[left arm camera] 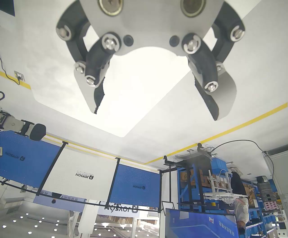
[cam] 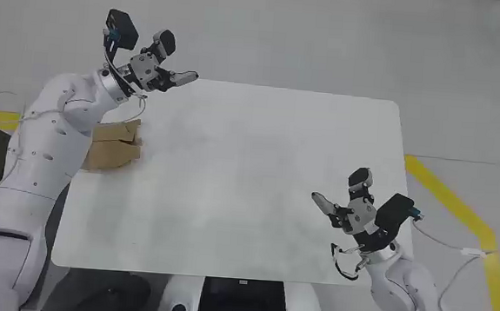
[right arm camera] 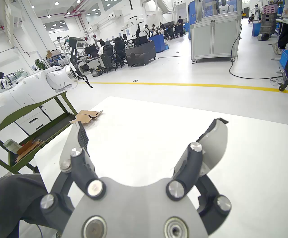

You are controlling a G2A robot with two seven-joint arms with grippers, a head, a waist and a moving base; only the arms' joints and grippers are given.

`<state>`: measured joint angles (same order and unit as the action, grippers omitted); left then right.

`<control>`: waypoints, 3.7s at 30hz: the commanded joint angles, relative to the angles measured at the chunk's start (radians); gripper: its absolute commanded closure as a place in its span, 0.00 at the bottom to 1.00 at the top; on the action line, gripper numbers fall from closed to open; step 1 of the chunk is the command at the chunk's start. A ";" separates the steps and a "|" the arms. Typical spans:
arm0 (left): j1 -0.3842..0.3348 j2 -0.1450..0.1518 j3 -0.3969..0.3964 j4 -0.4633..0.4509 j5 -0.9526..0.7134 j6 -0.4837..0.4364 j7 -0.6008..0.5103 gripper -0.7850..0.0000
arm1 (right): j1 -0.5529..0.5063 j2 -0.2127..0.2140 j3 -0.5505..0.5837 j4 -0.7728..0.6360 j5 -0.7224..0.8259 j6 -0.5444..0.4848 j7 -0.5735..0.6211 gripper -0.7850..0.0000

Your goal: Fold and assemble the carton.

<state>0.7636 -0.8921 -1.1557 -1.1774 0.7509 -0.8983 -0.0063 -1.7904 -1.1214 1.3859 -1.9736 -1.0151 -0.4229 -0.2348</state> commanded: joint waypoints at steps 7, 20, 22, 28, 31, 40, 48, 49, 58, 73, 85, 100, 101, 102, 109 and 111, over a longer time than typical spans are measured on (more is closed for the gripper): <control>0.000 0.000 0.000 0.000 0.000 0.000 0.000 0.00 | 0.000 0.000 0.000 0.000 0.000 0.000 0.000 0.00; 0.000 0.000 0.000 0.000 0.000 0.000 0.000 0.00 | 0.000 0.000 0.000 0.000 0.000 0.000 0.000 0.00; 0.000 0.000 0.000 0.000 0.000 0.000 0.000 0.00 | 0.000 0.000 0.000 0.000 0.000 0.000 0.000 0.00; 0.004 0.000 -0.006 0.021 -0.055 0.057 -0.102 0.00 | 0.000 0.000 0.000 0.000 0.000 0.000 0.000 0.00; -0.010 0.004 -0.027 0.069 -0.143 0.056 -0.180 0.00 | 0.000 0.000 0.000 0.000 0.000 0.000 0.000 0.00; -0.050 0.036 -0.108 0.235 -0.334 -0.025 -0.440 0.00 | 0.000 0.000 0.000 0.000 0.000 0.000 0.000 0.00; -0.053 0.078 -0.173 0.330 -0.371 -0.107 -0.620 0.00 | 0.000 0.000 0.000 0.000 0.000 0.000 0.000 0.00; -0.050 0.082 -0.174 0.333 -0.382 -0.114 -0.642 0.00 | 0.000 0.000 0.000 0.000 0.000 0.000 0.000 0.00; -0.017 0.124 -0.161 0.348 -0.516 -0.114 -0.802 0.00 | 0.000 0.000 0.000 0.000 0.000 0.000 0.000 0.00; -0.012 0.160 -0.125 0.374 -0.562 -0.114 -0.802 0.00 | 0.000 0.000 0.000 0.000 0.000 0.000 0.000 0.00; -0.002 0.160 -0.124 0.369 -0.558 -0.096 -0.790 0.00 | 0.000 0.000 0.000 0.000 0.000 0.000 0.000 0.00; 0.013 0.213 -0.221 0.567 -0.627 -0.027 -0.859 0.00 | 0.000 0.000 0.000 0.000 0.000 0.000 0.000 0.00; 0.008 0.218 -0.228 0.582 -0.623 -0.024 -0.860 0.00 | 0.000 0.000 0.000 0.000 0.000 0.000 0.000 0.00; 0.004 0.222 -0.234 0.598 -0.620 -0.021 -0.858 0.00 | 0.000 0.000 0.000 0.000 0.000 0.000 0.000 0.00; -0.024 0.244 -0.252 0.691 -0.562 0.040 -0.843 0.00 | 0.000 0.000 0.000 0.000 0.000 0.000 0.000 0.00; -0.030 0.245 -0.245 0.713 -0.531 0.070 -0.822 0.00 | 0.000 0.000 0.000 0.000 0.000 0.000 0.000 0.00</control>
<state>0.7367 -0.6474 -1.4055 -0.4762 0.2015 -0.8456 -0.8401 -1.7904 -1.1214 1.3859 -1.9736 -1.0151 -0.4229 -0.2348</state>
